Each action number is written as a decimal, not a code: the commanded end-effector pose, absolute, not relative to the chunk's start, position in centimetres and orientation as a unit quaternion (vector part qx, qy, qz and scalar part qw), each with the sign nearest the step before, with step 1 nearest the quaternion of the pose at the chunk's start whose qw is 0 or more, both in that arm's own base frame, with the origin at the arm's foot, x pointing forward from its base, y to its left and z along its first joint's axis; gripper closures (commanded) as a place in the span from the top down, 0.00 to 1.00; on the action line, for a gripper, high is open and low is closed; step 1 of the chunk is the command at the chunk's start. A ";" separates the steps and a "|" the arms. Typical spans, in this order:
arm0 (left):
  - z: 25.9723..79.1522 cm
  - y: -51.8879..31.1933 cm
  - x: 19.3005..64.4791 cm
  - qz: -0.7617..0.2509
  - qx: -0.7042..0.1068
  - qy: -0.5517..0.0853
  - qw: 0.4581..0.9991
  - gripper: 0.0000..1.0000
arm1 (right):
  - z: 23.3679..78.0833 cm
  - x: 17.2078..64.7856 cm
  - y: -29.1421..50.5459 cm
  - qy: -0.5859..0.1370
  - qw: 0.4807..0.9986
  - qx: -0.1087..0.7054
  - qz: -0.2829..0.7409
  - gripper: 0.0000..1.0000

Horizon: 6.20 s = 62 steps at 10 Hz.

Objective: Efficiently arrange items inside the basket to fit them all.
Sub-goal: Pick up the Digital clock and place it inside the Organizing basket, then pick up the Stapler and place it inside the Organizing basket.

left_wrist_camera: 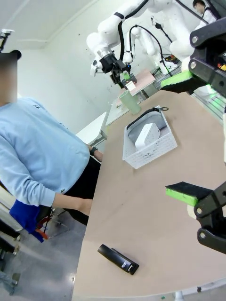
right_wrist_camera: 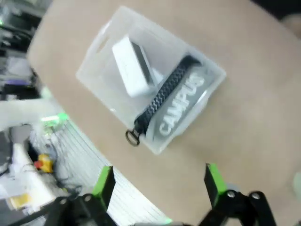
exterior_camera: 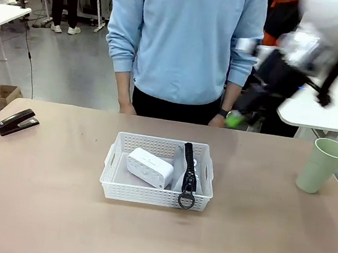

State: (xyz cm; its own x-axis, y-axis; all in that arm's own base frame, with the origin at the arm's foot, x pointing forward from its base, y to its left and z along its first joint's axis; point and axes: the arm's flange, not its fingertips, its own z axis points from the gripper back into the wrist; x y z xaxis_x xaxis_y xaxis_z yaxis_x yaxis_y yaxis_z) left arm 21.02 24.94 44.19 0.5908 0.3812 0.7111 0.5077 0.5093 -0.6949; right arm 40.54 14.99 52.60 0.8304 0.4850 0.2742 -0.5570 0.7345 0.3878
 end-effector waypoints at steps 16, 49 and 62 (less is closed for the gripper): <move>44.3 24.9 21.0 -0.047 -0.495 -0.460 0.736 1.00 | 43.4 29.9 -12.7 -0.121 0.826 0.550 -0.010 1.00; 41.4 7.9 49.5 -0.177 0.022 -0.149 0.973 1.00 | 43.4 29.9 -12.7 -0.121 0.826 0.550 -0.010 1.00; 37.5 12.3 56.0 -0.466 -0.022 -0.030 0.884 1.00 | 43.4 29.9 -12.7 -0.121 0.826 0.550 -0.010 1.00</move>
